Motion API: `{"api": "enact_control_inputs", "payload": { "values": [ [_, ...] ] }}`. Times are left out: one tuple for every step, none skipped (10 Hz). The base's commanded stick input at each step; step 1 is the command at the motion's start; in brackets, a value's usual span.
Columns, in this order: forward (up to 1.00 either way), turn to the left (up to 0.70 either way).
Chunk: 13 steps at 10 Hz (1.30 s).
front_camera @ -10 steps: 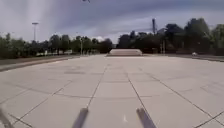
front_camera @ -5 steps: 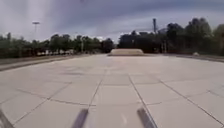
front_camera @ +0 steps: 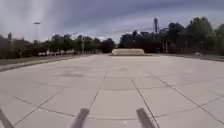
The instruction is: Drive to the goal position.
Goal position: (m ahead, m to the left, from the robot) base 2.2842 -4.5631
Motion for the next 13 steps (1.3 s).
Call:
{"api": "enact_control_inputs", "payload": {
  "values": [
    [0.5, 0.0],
    [0.5, -0.23],
    [0.5, -0.42],
    [0.5, -0.37],
    [0.5, -0.01],
    [0.5, 0.0],
    [0.5, 0.0],
    [0.5, 0.0],
    [0.5, 0.0],
    [0.5, 0.0],
    [0.5, 0.0],
    [0.5, 0.0],
    [0.5, 0.0]
  ]
}}
